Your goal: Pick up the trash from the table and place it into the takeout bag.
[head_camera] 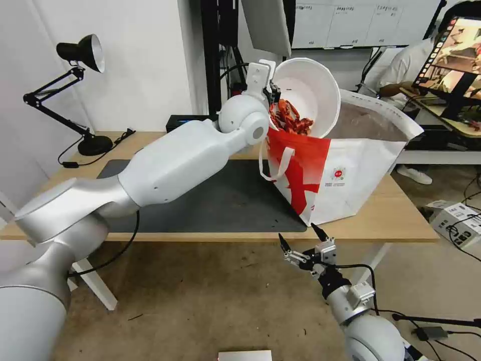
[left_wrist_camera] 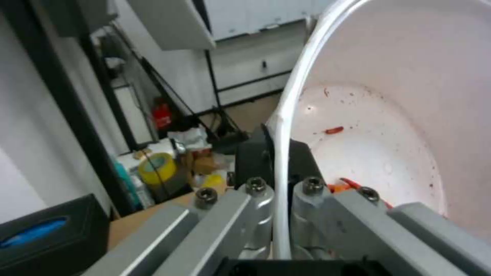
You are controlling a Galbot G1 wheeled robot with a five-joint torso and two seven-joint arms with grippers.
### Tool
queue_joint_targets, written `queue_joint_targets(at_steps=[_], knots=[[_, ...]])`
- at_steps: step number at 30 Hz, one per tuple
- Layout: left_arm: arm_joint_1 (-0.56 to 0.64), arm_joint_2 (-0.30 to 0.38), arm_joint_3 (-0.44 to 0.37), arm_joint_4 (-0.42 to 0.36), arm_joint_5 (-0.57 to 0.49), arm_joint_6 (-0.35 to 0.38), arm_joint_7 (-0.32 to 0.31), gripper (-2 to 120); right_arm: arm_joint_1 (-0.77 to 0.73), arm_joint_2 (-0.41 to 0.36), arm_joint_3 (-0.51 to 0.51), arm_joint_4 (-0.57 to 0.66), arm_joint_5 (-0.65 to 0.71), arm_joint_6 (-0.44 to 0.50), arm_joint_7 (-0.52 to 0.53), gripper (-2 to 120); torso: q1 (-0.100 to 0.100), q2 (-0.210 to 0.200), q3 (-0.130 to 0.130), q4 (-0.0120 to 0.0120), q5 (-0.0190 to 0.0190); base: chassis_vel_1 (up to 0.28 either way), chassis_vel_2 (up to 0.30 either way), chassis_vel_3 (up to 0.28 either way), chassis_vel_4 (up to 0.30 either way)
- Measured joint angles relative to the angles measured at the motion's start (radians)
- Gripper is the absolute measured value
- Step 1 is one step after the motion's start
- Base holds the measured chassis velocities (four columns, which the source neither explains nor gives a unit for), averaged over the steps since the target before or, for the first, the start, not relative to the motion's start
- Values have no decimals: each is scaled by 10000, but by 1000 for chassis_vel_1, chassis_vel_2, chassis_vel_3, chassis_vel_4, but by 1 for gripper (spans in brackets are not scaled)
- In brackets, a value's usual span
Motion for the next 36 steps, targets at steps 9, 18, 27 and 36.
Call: queue_joint_targets(at_steps=[9,18,27,36], knots=[[-5,-71,-191,-273,-1498,1048,272,0,0,0,0,0,0,0,0,100,0,0,0,-2,0,0,0,0,0],[160,102,-448,-627,-2867,2254,210,25,-1,0,0,0,0,0,1,100,-1,0,0,-1,1,0,0,0,0],[405,455,-945,-792,-3435,2238,159,62,0,0,0,0,0,0,0,100,0,0,0,-2,1,0,0,0,0],[844,1417,-1696,-1374,-3069,917,950,91,0,0,0,0,0,0,0,100,0,0,0,0,0,0,0,0,0]])
